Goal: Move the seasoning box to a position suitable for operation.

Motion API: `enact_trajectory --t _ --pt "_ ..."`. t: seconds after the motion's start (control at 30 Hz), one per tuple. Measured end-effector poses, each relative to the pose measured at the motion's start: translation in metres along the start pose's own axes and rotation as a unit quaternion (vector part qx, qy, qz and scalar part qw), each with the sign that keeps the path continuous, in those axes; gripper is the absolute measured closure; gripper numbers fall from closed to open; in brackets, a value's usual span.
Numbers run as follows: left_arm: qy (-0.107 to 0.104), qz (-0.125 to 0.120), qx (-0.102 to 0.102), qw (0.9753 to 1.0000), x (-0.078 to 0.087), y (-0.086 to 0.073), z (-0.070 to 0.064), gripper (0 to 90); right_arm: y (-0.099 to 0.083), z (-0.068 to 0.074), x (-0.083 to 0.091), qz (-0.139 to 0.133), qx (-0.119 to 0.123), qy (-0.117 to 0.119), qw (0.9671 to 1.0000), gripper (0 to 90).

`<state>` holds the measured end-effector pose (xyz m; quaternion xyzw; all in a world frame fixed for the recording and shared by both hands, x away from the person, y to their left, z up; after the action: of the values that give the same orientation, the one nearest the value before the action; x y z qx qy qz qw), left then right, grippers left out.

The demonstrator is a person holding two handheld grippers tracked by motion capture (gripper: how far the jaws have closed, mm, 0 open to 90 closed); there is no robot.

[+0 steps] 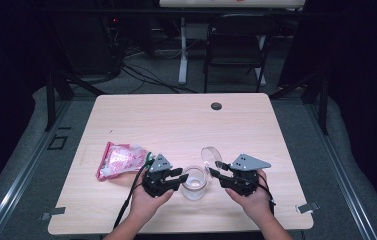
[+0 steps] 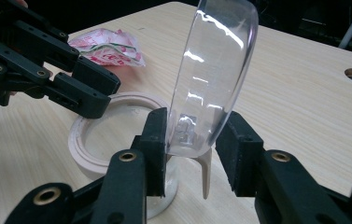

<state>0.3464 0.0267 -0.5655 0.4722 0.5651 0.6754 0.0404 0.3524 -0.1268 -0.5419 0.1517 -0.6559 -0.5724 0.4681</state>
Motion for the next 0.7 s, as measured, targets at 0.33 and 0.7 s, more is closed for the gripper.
enact_trajectory --t 0.33,0.7 --pt "-0.011 0.003 0.003 0.9999 0.002 -0.003 -0.005 65.9 0.001 -0.002 -0.002 -0.005 -0.016 0.022 0.9996 70.9" --pt "-0.011 0.000 0.012 0.9999 0.002 -0.003 -0.004 64.9 0.006 -0.009 -0.010 -0.015 -0.026 0.033 0.9990 72.7"
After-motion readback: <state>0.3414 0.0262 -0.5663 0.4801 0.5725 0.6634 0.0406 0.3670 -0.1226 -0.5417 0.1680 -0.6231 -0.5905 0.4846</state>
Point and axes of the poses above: each handheld gripper's, and its own axes: x roughly backward along the jaws, y roughly out of its top, z roughly to its left, the point moved 9 cm from there along -x, roughly forward along the jaws, and after that the axes turned 8 degrees about y, right-handed, at the moved point
